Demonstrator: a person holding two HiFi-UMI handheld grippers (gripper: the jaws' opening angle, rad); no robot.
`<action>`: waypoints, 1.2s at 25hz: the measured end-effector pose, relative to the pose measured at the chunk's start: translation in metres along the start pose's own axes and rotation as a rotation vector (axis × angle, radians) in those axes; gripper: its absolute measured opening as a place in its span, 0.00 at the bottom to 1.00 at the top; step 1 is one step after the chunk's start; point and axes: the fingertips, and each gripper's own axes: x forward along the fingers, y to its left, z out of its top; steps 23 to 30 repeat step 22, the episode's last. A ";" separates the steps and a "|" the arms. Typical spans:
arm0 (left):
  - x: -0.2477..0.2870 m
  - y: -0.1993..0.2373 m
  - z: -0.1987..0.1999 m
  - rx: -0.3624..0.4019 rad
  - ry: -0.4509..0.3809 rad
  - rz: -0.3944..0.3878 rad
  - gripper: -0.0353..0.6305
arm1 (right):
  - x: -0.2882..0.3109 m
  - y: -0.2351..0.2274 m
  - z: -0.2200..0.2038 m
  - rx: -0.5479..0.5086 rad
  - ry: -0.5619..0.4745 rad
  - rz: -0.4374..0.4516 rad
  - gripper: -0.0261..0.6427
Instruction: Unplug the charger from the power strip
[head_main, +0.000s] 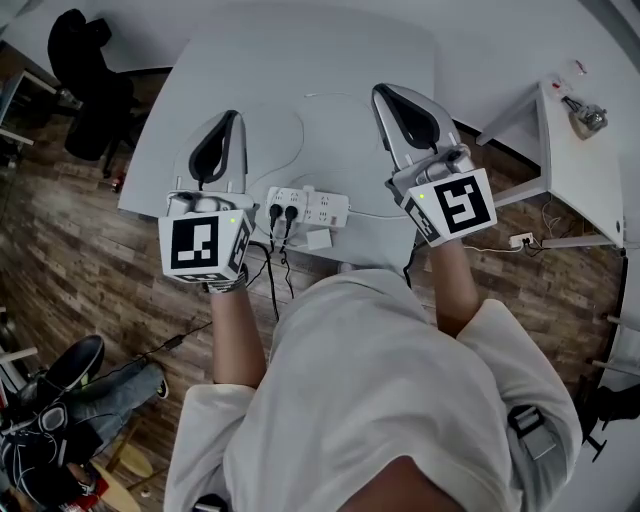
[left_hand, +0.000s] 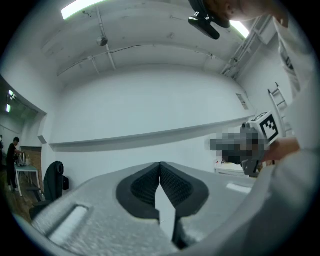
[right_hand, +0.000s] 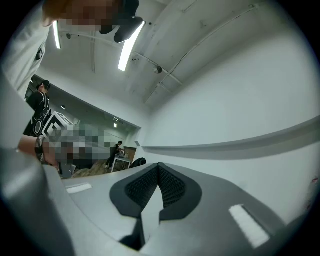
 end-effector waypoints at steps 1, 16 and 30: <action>0.000 -0.001 0.001 -0.009 -0.003 -0.003 0.06 | 0.000 -0.001 0.002 -0.001 -0.005 -0.001 0.04; 0.011 -0.017 -0.011 -0.011 0.035 -0.020 0.06 | 0.000 -0.003 -0.003 0.020 -0.006 0.010 0.04; 0.012 -0.019 -0.013 -0.014 0.046 -0.024 0.06 | 0.001 -0.004 -0.004 0.031 -0.006 0.014 0.04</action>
